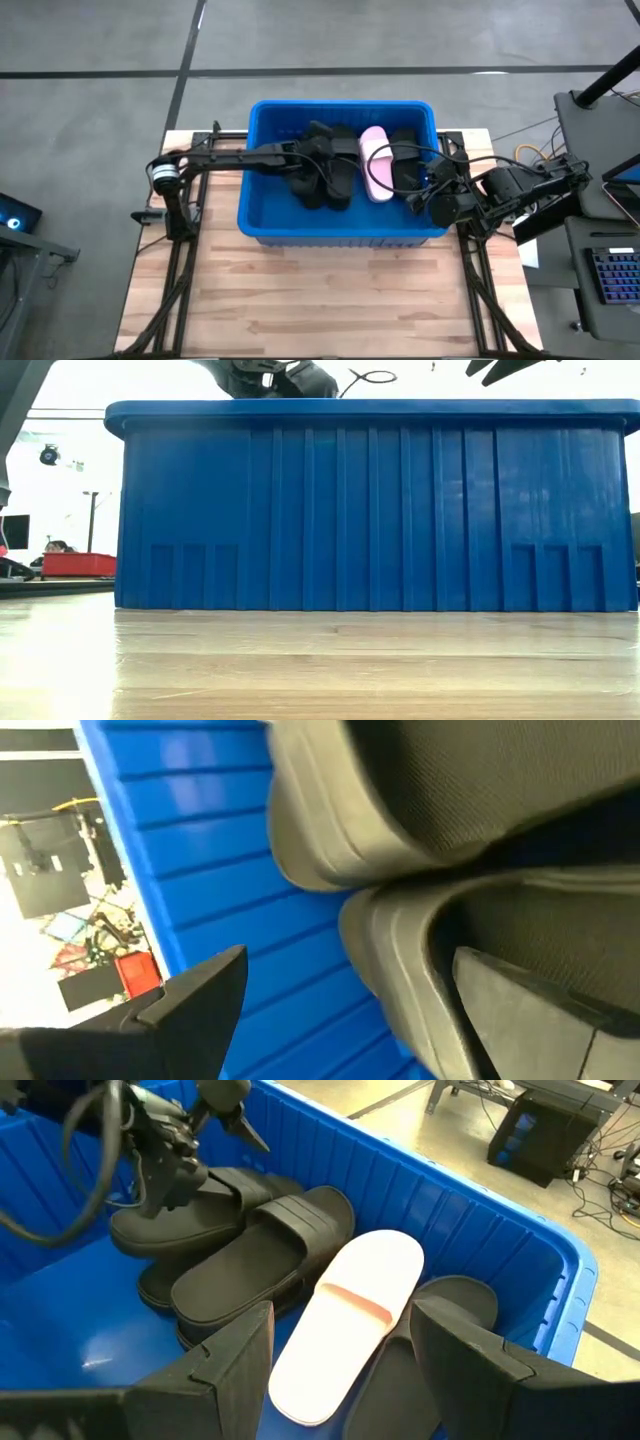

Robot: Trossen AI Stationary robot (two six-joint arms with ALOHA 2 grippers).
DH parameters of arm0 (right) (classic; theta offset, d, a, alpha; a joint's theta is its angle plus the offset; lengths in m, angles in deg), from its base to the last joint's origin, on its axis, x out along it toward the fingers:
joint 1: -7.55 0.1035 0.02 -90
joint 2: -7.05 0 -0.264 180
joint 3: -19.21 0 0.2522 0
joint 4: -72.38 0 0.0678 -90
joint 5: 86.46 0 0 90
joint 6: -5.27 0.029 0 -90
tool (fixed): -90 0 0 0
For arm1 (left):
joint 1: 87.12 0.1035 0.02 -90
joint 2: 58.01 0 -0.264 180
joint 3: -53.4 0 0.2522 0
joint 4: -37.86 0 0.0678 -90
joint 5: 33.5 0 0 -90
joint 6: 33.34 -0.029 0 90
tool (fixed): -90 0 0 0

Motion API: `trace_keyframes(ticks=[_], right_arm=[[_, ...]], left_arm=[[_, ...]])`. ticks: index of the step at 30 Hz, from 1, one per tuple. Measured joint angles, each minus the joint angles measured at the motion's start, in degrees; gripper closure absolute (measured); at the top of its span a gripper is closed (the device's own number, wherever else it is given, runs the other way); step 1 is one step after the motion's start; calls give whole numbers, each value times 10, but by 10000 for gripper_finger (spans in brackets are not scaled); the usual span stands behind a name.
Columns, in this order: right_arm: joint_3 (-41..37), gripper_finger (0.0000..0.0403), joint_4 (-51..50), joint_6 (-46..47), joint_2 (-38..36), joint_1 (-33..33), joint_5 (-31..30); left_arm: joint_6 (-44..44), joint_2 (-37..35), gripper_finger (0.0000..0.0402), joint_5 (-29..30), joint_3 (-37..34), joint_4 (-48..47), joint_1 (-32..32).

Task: Pick and place slides into bin
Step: Return to Home Position

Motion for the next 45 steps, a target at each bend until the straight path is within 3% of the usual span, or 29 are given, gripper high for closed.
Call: trace_keyframes(ticks=[5,8,11,15,18,21,27,31,35,39,43,45], right_arm=[[0,179,0,0,0,0,0],[0,179,0,0,0,0,2],[0,179,0,4,0,0,3],[2,179,1,27,0,0,5],[3,179,4,30,0,0,5],[3,179,4,28,0,0,5],[3,179,6,20,0,8,-1],[3,179,21,-4,0,38,-51],[3,179,35,-15,0,76,-121],[3,179,39,-12,0,98,-143],[2,179,48,-11,0,102,-143],[2,179,50,-11,0,102,-144]], left_arm=[[18,-1,65,6,27,-8,-18],[78,-10,65,5,48,-18,-37],[202,-33,66,-3,70,-30,-64],[400,-81,76,-68,87,-9,-103],[538,-115,103,-144,84,45,-131],[616,-141,147,-164,76,98,-163],[601,-183,288,-150,69,98,-231],[613,-212,387,-122,53,98,-274],[612,-240,393,-95,2,99,-299],[606,-295,400,-90,-72,114,-294],[595,-375,401,-98,-171,220,-255],[593,-412,401,-142,-236,311,-224]])
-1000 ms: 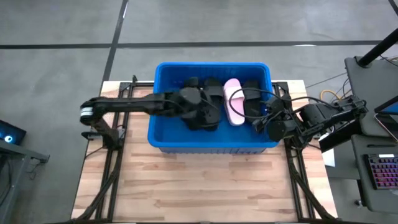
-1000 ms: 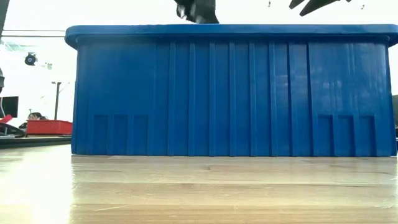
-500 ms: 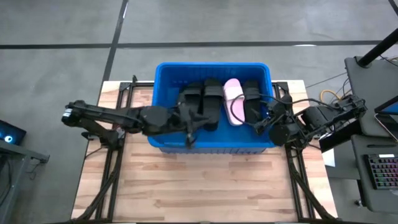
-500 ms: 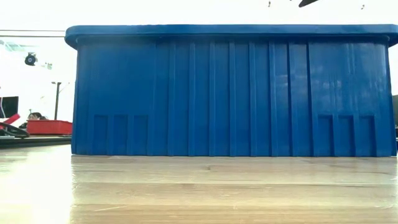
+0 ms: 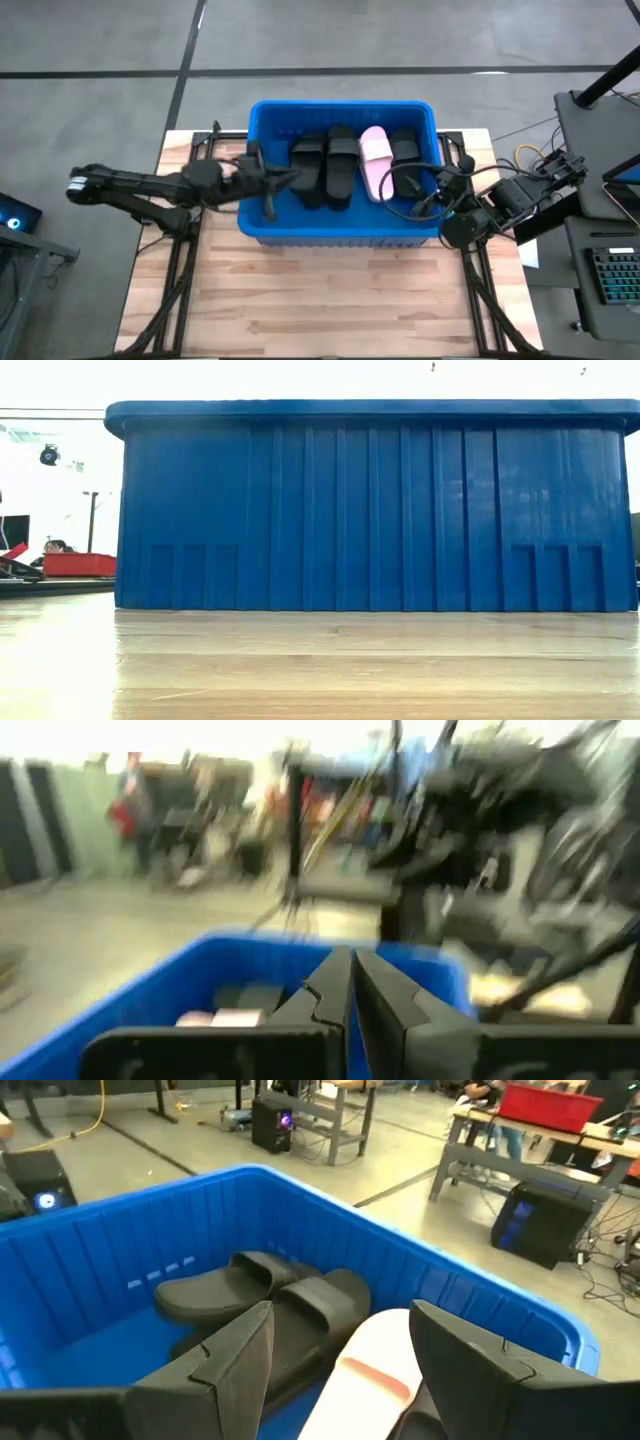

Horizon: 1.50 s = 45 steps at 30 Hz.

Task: Pick and place slides into bin
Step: Return to Home Position

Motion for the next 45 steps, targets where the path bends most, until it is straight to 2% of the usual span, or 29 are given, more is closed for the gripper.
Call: trace_keyframes(ticks=[3,6,12,18,22,31,34,37,39,41,45], right_arm=[[0,179,0,12,0,0,-22],[0,179,1,37,0,0,-52],[0,179,1,71,0,0,-70],[0,179,2,90,0,0,-81],[-1,179,1,88,0,0,-84],[-9,179,1,123,0,0,-83],[-32,179,17,144,3,0,-64],[-66,179,73,146,5,1,-11],[-96,179,150,117,5,1,24],[-131,179,267,46,5,1,67],[-207,179,584,-154,4,-26,220]], left_arm=[[-4,-51,401,-101,-107,144,57],[-9,-97,401,-124,-188,197,96],[-53,-196,401,-126,-272,165,120],[-48,-322,402,-89,-326,86,122],[-76,-363,402,-122,-366,43,121],[-55,-474,402,-131,-454,52,121],[-55,-519,402,-131,-472,55,121],[-55,-556,402,-131,-482,53,121],[-55,-574,402,-131,-483,53,121],[-55,-588,402,-131,-483,43,121],[-55,-598,402,-129,-484,4,121]])
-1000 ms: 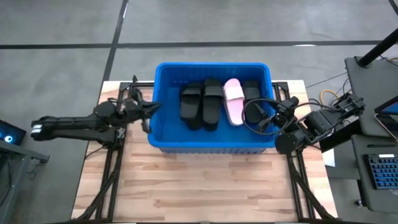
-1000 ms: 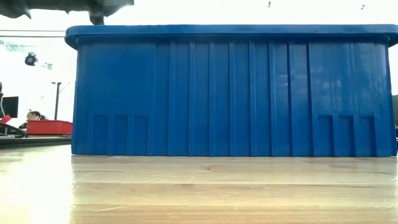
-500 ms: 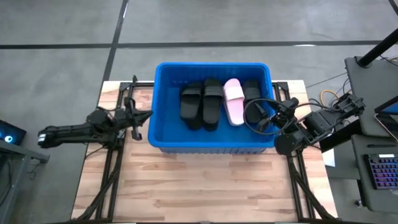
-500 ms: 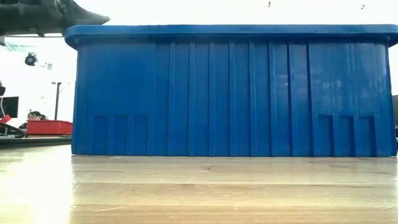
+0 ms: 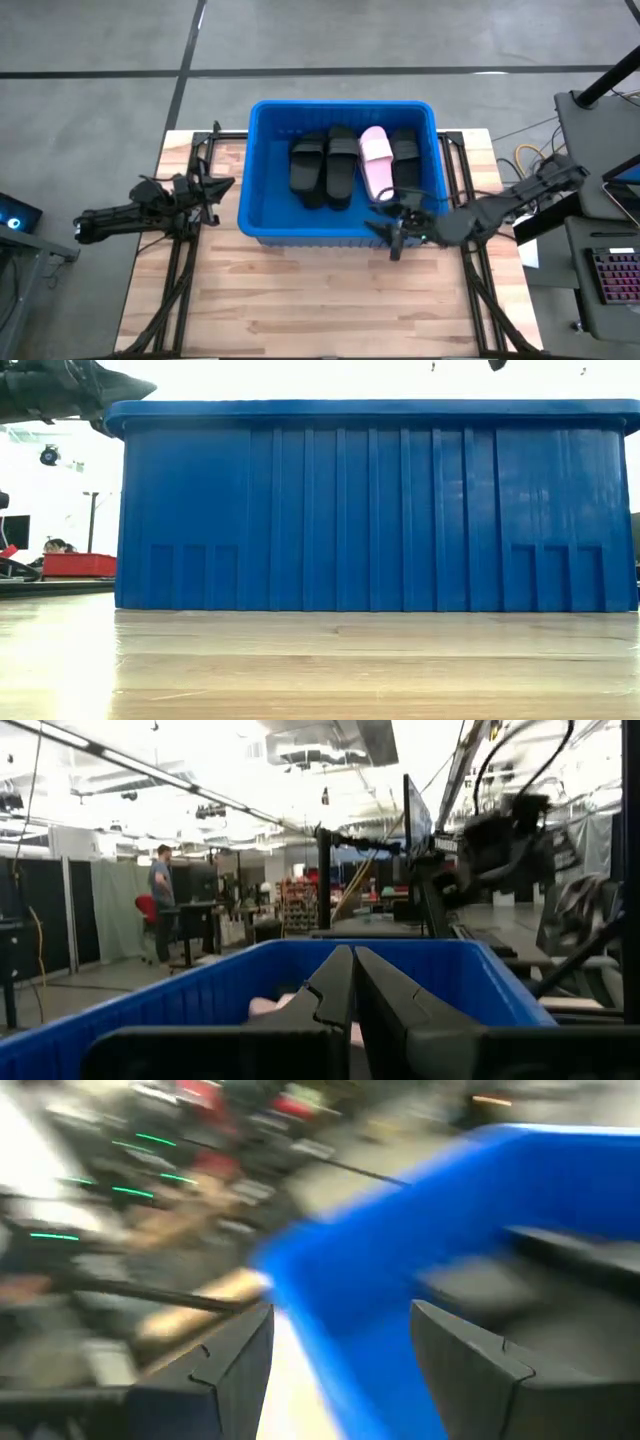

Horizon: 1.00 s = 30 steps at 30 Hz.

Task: Pick and place slides into bin
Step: Return to Home Position

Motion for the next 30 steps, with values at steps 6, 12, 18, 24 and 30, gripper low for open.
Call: trace_keyframes(ticks=[6,12,18,24,30], right_arm=[[-102,179,384,-150,17,-93,265],[-130,206,379,-252,14,-176,287],[-188,329,374,-272,-52,-248,356],[-305,391,375,-197,-158,-264,411],[-389,394,440,-194,-269,-262,389]], left_arm=[[1,10,402,2,0,-1,0],[1,20,402,2,0,-2,0],[5,21,402,2,0,-21,0],[45,15,402,1,0,-20,0],[45,13,401,1,0,-22,0]])
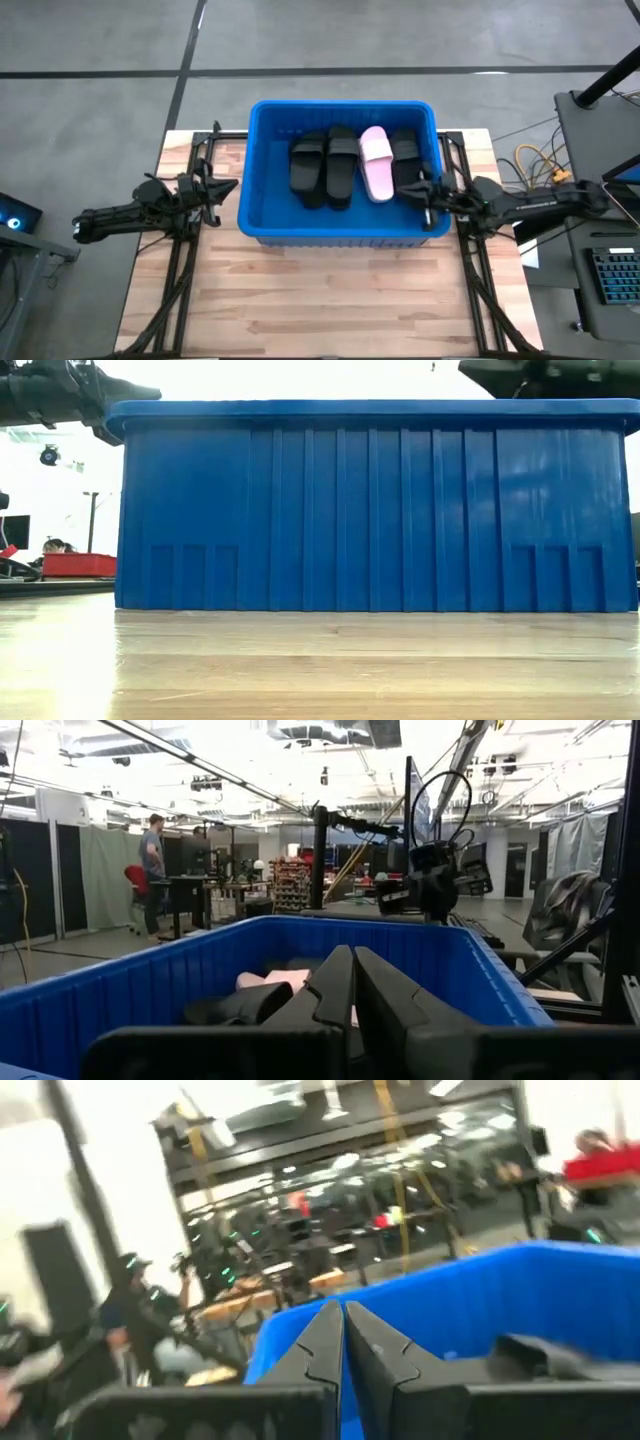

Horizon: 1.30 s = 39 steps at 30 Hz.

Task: Pick and place slides into bin
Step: Return to Home Position

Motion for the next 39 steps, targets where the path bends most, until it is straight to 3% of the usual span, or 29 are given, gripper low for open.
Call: trace_keyframes(ticks=[3,8,16,23,33,39], right_arm=[[-6,394,-54,-51,-60,12,25],[-18,395,-159,-67,-158,29,-39],[-76,395,-162,-26,-280,38,-2],[-144,395,-137,-33,-360,38,-30],[-146,395,-130,-61,-376,37,-52],[-146,394,-131,-69,-372,37,-41]], left_arm=[[0,-1,402,0,0,-2,0],[1,-3,402,0,1,-36,0],[32,-5,402,-1,1,-52,0],[70,-16,402,-15,0,-85,0],[58,-14,402,-103,-12,-36,0],[58,-15,402,-111,-53,12,0]])
